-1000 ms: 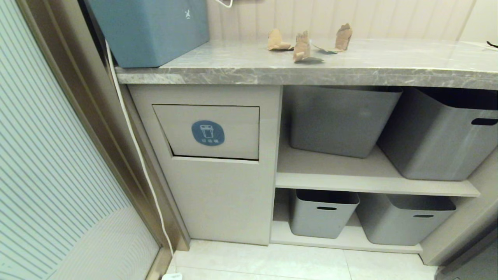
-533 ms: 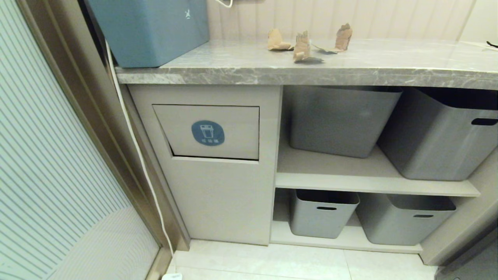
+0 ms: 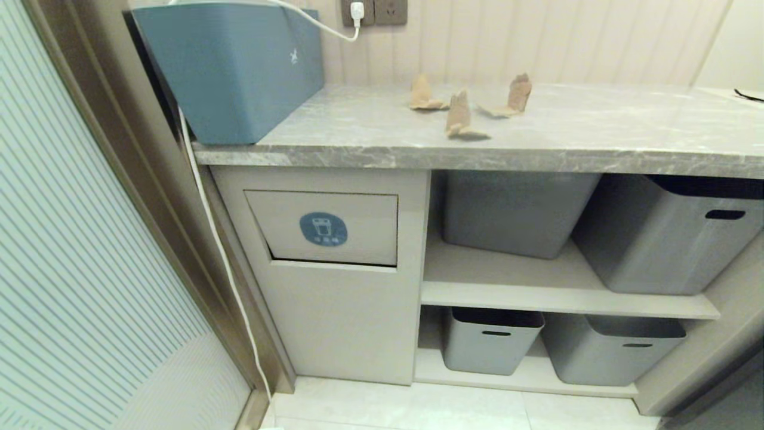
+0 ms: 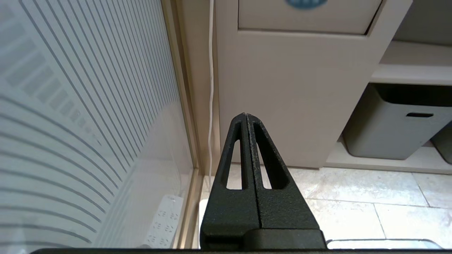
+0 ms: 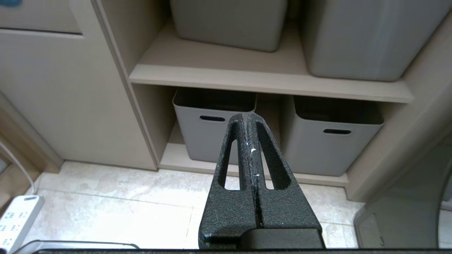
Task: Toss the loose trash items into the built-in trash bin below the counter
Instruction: Pick up the garbage
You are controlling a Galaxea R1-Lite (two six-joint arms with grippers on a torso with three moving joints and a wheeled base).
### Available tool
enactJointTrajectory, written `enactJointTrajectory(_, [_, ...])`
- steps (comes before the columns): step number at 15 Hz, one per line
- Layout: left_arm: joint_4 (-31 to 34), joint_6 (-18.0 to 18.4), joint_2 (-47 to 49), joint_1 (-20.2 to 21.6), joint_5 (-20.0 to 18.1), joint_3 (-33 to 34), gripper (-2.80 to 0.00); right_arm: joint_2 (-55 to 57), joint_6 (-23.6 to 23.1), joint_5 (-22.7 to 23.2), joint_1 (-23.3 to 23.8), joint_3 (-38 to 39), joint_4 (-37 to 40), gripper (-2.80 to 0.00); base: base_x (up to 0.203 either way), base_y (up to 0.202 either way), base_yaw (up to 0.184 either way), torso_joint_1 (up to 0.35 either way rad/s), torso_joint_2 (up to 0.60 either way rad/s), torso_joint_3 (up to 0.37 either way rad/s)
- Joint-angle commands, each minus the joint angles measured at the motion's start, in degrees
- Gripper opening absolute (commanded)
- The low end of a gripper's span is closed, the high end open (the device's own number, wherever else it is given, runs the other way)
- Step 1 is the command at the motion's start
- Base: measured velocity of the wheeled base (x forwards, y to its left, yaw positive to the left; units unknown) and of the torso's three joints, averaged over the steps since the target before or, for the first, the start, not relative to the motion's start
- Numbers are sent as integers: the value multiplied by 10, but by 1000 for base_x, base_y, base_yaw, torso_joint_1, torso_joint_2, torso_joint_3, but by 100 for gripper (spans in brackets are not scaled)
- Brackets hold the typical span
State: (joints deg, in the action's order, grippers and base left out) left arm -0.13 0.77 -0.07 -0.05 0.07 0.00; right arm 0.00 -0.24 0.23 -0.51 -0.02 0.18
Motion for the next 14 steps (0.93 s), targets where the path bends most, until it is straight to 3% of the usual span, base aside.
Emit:
enactJointTrajectory(1, [0,-1,-1,0,0,0,-280,-1,0,0,0,0,0,-280,0,0,0,174,-496,-291])
enactJointTrajectory(14, [0,1,-1,0,0,0,-280,-1,0,0,0,0,0,-280,0,0,0,204,-484,-284])
